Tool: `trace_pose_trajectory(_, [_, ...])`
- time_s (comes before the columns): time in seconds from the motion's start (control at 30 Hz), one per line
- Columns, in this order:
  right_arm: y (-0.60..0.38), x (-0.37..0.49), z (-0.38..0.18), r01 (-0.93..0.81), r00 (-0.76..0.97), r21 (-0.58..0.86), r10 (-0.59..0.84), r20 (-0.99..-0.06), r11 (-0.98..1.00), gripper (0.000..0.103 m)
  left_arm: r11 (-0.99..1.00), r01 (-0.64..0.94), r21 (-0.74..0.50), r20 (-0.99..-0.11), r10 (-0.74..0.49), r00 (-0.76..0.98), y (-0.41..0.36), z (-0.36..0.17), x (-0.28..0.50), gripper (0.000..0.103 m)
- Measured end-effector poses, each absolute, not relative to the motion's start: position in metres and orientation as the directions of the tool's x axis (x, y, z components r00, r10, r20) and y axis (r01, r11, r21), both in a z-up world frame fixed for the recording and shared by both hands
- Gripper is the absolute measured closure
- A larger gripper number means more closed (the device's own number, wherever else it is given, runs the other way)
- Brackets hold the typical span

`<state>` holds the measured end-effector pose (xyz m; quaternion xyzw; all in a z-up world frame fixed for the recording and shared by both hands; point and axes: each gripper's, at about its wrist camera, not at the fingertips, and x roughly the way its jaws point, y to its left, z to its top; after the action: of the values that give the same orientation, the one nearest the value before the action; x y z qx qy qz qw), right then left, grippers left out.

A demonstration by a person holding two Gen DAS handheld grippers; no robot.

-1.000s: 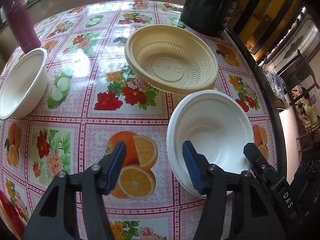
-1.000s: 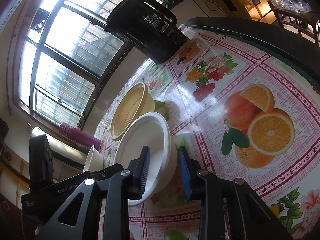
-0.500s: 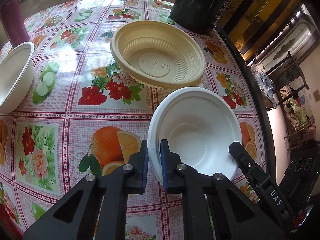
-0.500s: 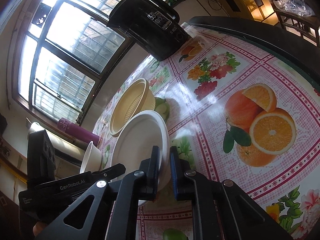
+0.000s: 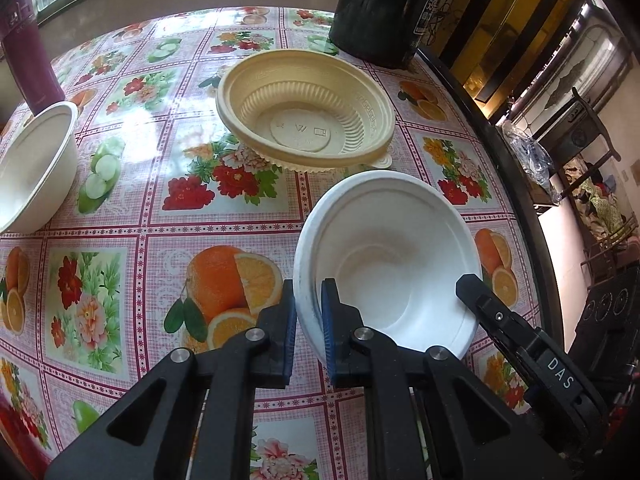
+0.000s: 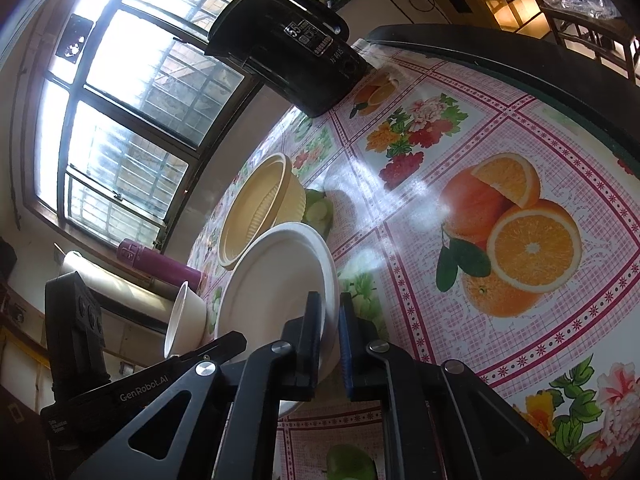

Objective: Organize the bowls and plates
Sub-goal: 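Lift the white bowl with both grippers and carry it toward the red plate stack, then lower the white bowl onto the cream plate atop the red plates with both grippers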

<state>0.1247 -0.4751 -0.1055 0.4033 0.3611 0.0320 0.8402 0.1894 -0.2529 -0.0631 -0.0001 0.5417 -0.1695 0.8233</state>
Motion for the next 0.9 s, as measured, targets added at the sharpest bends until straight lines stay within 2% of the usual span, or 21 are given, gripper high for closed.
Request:
trace_pose_trajectory(0.43, [-0.447, 0.092, -0.093, 0.193, 0.767, 0.742, 0.373, -0.522, 0.642, 0.095, 0.947, 0.283, -0.150, -0.862, -0.265, 0.432, -0.219, -0.042, 0.156, 0.094])
trace_pose_trajectory(0.63, [-0.399, 0.078, -0.085, 0.123, 0.760, 0.771, 0.440, -0.478, 0.625, 0.095, 0.965, 0.244, -0.098, -0.827, -0.216, 0.520, -0.167, -0.023, 0.124, 0.093])
trace_pose_trajectory(0.9, [-0.303, 0.069, -0.065, 0.006, 0.713, 0.745, 0.519, -0.471, 0.667, 0.095, 0.986, 0.127, -0.108, -0.782, -0.163, 0.602, -0.068, -0.011, 0.085, 0.093])
